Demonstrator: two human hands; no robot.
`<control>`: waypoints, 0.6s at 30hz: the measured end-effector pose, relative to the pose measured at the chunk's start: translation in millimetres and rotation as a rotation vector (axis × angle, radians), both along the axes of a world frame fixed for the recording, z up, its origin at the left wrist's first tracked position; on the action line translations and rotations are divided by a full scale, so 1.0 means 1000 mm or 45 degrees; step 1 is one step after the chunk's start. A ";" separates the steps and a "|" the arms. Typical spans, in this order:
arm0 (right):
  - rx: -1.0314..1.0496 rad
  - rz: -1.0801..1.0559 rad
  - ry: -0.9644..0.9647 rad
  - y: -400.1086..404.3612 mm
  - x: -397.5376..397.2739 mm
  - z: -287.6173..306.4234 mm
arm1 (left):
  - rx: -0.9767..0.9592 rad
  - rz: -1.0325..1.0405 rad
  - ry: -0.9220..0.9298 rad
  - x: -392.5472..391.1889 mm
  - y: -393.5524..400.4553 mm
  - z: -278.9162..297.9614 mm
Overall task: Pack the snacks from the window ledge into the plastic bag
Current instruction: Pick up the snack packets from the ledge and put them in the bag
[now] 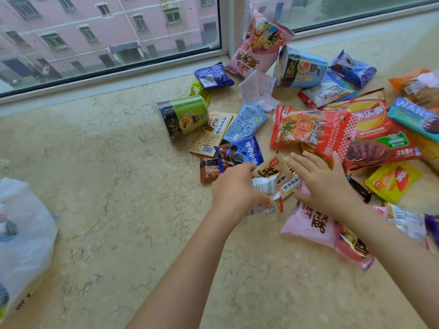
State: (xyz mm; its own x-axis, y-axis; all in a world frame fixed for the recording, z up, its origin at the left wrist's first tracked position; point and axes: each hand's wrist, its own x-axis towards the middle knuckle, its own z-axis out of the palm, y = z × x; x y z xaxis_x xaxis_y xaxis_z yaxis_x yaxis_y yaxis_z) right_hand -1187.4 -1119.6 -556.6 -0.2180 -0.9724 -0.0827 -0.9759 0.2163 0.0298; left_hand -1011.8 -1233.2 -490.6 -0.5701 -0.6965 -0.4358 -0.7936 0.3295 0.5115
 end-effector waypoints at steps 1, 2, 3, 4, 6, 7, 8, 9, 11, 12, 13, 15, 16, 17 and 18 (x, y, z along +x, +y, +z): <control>0.118 0.009 -0.032 -0.006 -0.001 0.002 | -0.046 -0.005 -0.021 -0.004 -0.004 0.002; 0.254 0.043 -0.045 -0.013 0.000 0.003 | -0.081 0.001 -0.037 -0.004 -0.007 0.005; 0.376 0.098 -0.042 -0.020 0.002 0.002 | -0.097 0.011 -0.056 0.000 -0.009 0.005; 0.448 0.159 -0.040 -0.027 0.004 0.000 | -0.103 0.021 -0.079 0.005 -0.011 0.006; 0.502 0.249 -0.069 -0.038 0.011 -0.004 | -0.106 0.017 -0.146 0.018 -0.014 0.005; 0.512 0.276 -0.079 -0.041 0.013 -0.006 | -0.116 0.008 -0.174 0.025 -0.016 0.004; 0.512 0.288 -0.078 -0.043 0.013 -0.007 | -0.136 0.005 -0.191 0.030 -0.018 0.004; 0.506 0.297 -0.067 -0.044 0.012 -0.008 | -0.156 0.012 -0.198 0.036 -0.020 0.003; 0.475 0.332 -0.055 -0.044 0.011 -0.007 | -0.169 0.039 -0.208 0.046 -0.022 0.002; 0.460 0.355 -0.056 -0.043 0.010 -0.008 | -0.168 0.053 -0.208 0.051 -0.023 0.001; 0.459 0.373 -0.059 -0.042 0.008 -0.009 | -0.160 0.071 -0.211 0.057 -0.023 0.000; 0.460 0.383 -0.077 -0.042 0.006 -0.007 | -0.143 0.104 -0.216 0.069 -0.022 -0.002; 0.453 0.385 -0.089 -0.042 0.006 -0.005 | -0.136 0.116 -0.211 0.076 -0.021 -0.003; 0.459 0.390 -0.084 -0.042 0.008 -0.003 | -0.128 0.124 -0.205 0.083 -0.021 -0.005; 0.476 0.384 -0.054 -0.042 0.011 0.000 | -0.124 0.131 -0.196 0.091 -0.020 -0.006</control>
